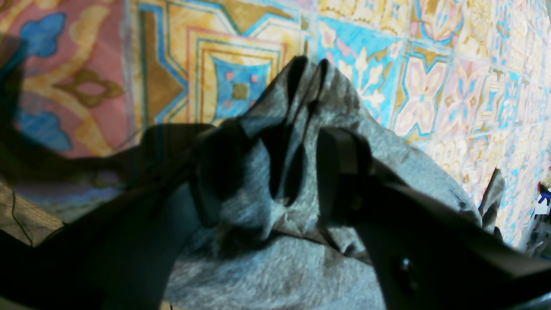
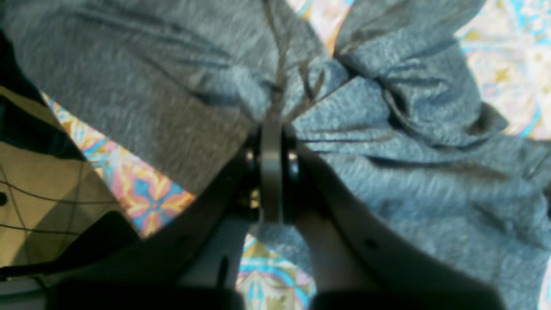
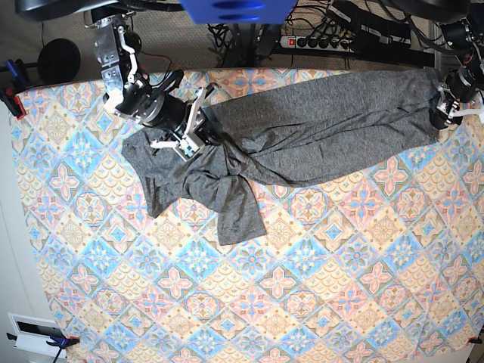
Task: Layout the t-shirt on the table in an organized manner, then fold the t-shirt properly
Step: 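Lift the grasped sleeve with the right gripper and fold it onto the strip, then press and smooth the folded sleeve flat with the right gripper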
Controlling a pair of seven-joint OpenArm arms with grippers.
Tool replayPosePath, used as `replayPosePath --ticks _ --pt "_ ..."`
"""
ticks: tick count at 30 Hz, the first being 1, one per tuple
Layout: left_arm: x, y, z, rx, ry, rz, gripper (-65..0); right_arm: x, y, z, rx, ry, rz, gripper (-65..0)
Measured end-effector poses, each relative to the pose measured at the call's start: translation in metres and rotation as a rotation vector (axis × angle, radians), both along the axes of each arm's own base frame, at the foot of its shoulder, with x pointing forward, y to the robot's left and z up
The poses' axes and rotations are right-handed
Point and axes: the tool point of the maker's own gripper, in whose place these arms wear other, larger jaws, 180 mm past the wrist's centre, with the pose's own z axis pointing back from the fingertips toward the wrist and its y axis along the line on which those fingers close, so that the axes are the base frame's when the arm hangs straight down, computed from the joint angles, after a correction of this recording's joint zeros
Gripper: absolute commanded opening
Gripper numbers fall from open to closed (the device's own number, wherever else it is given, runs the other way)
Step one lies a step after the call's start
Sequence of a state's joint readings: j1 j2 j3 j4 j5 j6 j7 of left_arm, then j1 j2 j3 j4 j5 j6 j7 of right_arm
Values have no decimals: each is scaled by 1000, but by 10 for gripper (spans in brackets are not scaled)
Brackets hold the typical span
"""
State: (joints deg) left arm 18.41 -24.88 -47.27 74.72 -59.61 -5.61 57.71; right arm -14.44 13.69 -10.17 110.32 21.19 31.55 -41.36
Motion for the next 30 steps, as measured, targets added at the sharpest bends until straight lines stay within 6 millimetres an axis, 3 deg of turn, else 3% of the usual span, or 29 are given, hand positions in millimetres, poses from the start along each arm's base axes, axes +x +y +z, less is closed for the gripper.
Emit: replayPosePath --ticks 9,20,23,28,30 --pt "0 0 0 0 0 0 -326 -47 60 -4 59 55 196 -650" --pt "0 0 0 0 0 0 -326 -48 65 -3 63 53 212 -645" --pt "0 0 0 -1 0 0 -326 -48 65 -3 63 54 212 -586" --pt "1 -3 -2 -5 -13 14 -326 -47 65 -3 61 51 212 -433" --pt "0 -3 -3 -7 -11 14 -326 -38 60 1 59 30 204 -395"
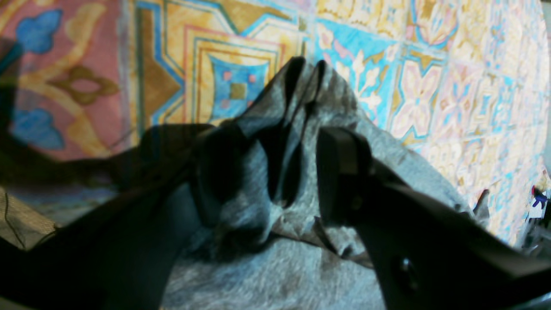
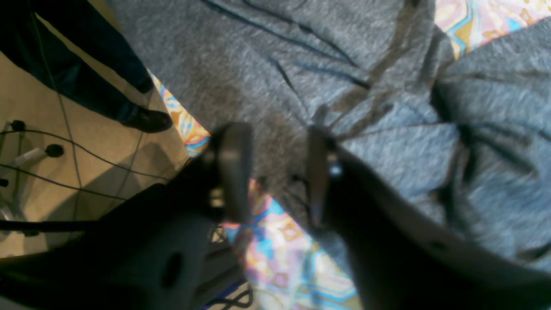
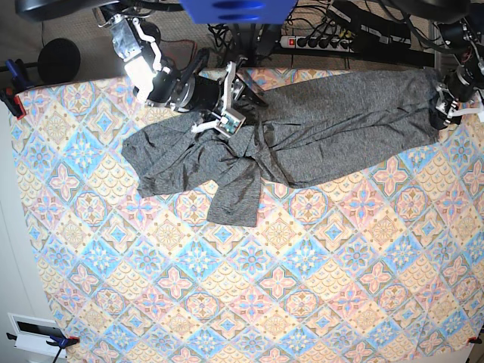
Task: Layout the t-shirt on the table in an organized manner, then fold the t-shirt properly
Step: 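Press and smooth the folded sleeve flat with the right gripper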
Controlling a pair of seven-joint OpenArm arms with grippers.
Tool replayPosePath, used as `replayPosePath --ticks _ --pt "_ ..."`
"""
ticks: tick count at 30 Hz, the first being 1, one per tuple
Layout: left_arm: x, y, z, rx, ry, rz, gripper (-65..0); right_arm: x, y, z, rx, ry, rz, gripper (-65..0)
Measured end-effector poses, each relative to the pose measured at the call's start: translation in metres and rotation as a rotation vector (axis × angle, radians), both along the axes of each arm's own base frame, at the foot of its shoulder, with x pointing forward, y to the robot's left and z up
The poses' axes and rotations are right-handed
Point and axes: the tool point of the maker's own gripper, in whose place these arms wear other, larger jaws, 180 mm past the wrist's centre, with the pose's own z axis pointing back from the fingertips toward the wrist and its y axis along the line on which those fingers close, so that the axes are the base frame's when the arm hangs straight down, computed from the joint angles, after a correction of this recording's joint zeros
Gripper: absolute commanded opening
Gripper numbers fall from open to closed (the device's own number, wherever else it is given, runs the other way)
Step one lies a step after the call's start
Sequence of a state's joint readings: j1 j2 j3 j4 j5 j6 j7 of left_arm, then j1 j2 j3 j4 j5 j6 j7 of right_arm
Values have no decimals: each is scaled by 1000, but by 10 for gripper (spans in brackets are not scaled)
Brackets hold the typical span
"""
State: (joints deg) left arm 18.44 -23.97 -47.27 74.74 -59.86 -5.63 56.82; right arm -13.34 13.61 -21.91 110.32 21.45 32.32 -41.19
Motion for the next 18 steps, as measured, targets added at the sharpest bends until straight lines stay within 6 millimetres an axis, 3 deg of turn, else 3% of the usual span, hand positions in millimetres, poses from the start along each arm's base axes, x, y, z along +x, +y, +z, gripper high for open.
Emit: replayPosePath --ticks 6,9,11,12,15,18 --pt "0 0 0 -1 -1 0 -326 74 -47 25 -70 -117 -161 -361" --pt "-1 -1 -1 -5 -1 0 -326 123 -49 43 -65 -103 -249 -361" --pt "0 -2 0 -7 -2 -3 -326 152 -44 57 30 -66 -293 -361" --pt "0 -1 1 -8 -1 -5 -326 165 -49 55 49 -34 -334 -361" --pt "-1 -2 -1 -6 1 -3 -326 186 -74 13 42 161 -442 -361" --pt "-2 -2 -1 -7 2 -3 -326 174 -93 -47 34 381 -521 -361"
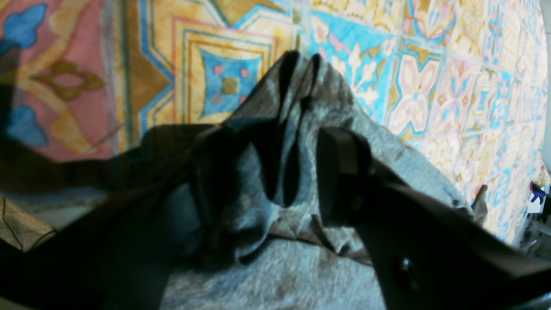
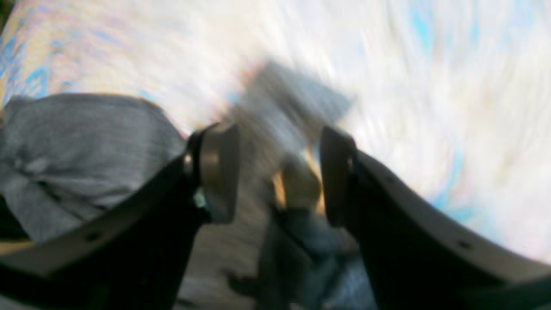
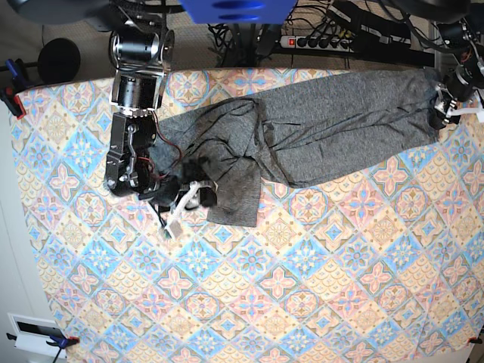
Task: Layout the t-shirt on the table in an organized manner, then fold the t-shirt properly
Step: 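Press and smooth the folded sleeve flat with the right gripper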
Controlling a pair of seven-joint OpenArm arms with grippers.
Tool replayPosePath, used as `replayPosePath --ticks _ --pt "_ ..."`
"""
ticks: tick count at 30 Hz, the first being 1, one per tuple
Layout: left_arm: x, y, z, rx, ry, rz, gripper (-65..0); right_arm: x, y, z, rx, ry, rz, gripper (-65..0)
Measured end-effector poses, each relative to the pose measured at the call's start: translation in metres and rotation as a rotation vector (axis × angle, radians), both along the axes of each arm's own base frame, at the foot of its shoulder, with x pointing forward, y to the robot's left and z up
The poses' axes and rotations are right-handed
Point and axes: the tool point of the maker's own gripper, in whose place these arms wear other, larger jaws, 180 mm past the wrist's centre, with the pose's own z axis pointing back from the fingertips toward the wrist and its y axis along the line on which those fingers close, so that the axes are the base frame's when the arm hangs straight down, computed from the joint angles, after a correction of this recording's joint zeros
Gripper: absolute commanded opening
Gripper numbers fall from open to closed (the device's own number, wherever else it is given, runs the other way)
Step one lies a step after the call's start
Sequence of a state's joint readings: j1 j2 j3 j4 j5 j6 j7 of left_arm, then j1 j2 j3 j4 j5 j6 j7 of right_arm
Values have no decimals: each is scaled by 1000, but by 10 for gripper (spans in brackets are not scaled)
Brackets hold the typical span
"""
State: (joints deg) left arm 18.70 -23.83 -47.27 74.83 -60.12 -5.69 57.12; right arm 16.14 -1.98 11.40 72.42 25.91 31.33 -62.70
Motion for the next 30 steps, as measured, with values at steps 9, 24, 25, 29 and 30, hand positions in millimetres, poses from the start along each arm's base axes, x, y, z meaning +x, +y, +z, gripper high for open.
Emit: replayPosePath --ticks 9,24,25,29,30 --pt "0 -1 0 -5 1 -3 -326 -4 10 -26 151 73 -71 -361" --pt "0 -1 0 -5 2 -3 -326 28 3 -11 102 68 -136 -361" --pt "0 -1 0 -6 1 -3 -326 32 4 -6 117 49 -133 -361" --pt "0 -1 0 -5 2 -2 -326 26 3 -12 108 76 -138 -361" --pt "0 -1 0 -5 3 -3 -326 26 2 -13 107 77 -140 -361"
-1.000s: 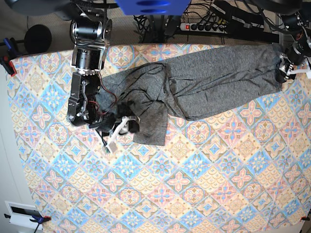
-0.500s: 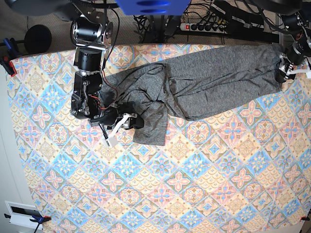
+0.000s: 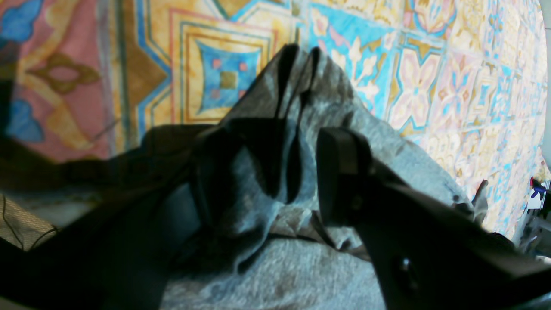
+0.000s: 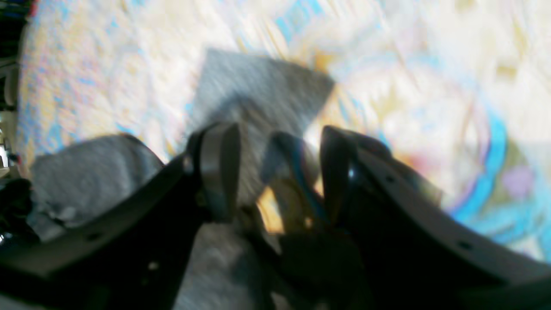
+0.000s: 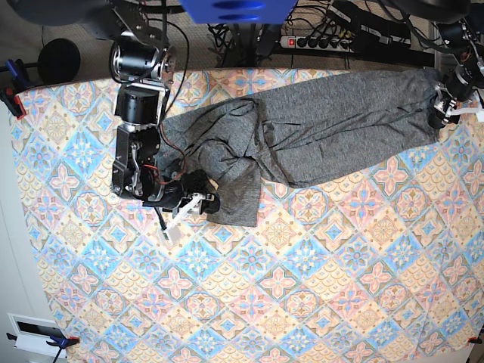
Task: Layout the t-shirt on the table in an organized manner, then fold the t-shirt properly
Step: 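Press and smooth the folded sleeve flat with the right gripper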
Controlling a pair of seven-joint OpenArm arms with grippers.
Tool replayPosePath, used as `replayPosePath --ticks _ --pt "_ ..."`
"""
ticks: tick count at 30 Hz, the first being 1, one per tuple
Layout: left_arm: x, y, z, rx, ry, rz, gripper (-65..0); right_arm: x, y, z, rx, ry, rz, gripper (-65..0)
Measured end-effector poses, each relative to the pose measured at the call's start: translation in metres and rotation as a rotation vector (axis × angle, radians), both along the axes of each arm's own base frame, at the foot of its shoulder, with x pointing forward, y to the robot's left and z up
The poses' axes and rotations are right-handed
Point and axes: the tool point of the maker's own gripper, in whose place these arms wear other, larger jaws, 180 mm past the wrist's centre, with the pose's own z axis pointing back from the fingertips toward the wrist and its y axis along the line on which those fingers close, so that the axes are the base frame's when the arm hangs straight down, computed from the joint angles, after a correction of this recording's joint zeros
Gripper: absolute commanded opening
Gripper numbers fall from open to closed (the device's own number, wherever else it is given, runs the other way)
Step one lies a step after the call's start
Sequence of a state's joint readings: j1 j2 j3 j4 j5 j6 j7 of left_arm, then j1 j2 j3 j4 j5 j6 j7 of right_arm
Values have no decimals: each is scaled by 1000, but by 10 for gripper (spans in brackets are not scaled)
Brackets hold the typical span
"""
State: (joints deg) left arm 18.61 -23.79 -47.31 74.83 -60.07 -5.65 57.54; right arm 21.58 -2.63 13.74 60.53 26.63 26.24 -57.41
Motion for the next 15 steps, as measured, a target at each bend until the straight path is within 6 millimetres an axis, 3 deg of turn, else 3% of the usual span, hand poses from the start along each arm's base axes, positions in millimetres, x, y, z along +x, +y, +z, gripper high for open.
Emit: replayPosePath --ticks 3,10,15 --pt "0 0 0 0 0 0 -326 9 2 3 4 -7 -1 -361" --pt "0 0 0 1 -1 0 -326 8 31 -15 72 -8 15 -361" --pt "0 0 0 0 -1 0 -326 9 43 -15 81 -22 26 -361"
